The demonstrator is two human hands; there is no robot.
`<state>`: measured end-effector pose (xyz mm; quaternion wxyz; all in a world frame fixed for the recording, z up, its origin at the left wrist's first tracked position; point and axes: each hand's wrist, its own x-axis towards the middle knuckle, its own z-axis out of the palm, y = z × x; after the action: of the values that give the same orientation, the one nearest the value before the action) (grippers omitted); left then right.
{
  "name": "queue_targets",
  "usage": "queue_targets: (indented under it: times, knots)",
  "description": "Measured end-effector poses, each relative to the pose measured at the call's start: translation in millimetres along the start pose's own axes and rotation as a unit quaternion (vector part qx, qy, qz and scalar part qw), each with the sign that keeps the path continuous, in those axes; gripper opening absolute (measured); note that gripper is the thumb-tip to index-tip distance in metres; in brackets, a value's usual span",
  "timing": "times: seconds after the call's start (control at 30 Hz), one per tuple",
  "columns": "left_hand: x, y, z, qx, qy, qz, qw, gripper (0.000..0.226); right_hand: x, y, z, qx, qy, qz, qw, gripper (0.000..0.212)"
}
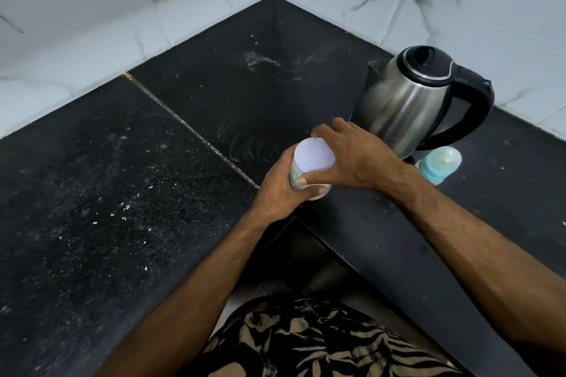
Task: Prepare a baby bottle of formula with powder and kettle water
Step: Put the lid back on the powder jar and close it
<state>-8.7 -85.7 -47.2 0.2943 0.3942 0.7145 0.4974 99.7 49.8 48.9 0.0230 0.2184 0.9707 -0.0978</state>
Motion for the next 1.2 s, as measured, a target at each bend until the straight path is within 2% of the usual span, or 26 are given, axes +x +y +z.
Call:
queue_targets:
  times: [0.13,0.27,0.33,0.47,0.53,0.63,0.7,0.9,1.03,1.1,1.2]
  knots:
    - [1,-1,0,0.001,-0.001,0.005,1.0,0.085,-6,7,-5,-0.031,-0.004,0.032,0.999,0.097]
    - [1,-2,0,0.001,0.003,0.007,1.0,0.085,-11,10,-8,-0.045,0.035,0.07,0.996,0.089]
    - [1,-2,0,0.001,0.005,0.007,1.0,0.084,-12,12,-8,0.001,0.031,0.034,0.999,0.086]
    - [0,-3,1,0.003,0.004,0.009,1.0,0.084,-12,4,-8,0.096,-0.067,-0.066,0.991,0.085]
    - [0,-3,2,0.001,0.001,0.012,1.0,0.084,-12,2,-3,0.072,-0.044,-0.062,0.994,0.081]
    - [0,-1,2,-0.005,0.005,0.005,1.0,0.085,-11,4,-3,-0.011,0.044,-0.012,0.999,0.074]
    - [0,-2,2,-0.005,0.006,0.007,1.0,0.086,-10,8,-5,-0.023,0.075,0.006,0.997,0.071]
    - [0,-2,2,-0.008,0.007,0.005,1.0,0.086,-8,7,3,0.125,-0.021,-0.061,0.99,0.07]
    - [-1,-1,2,-0.007,0.0,0.0,1.0,0.085,-8,2,10,0.039,0.068,0.025,0.997,0.071]
    - [0,-1,2,-0.007,0.001,0.001,1.0,0.085,-8,4,9,0.038,0.088,0.008,0.995,0.074]
    - [-1,-1,2,-0.006,0.004,0.003,1.0,0.086,-7,9,5,0.142,0.001,-0.066,0.988,0.077]
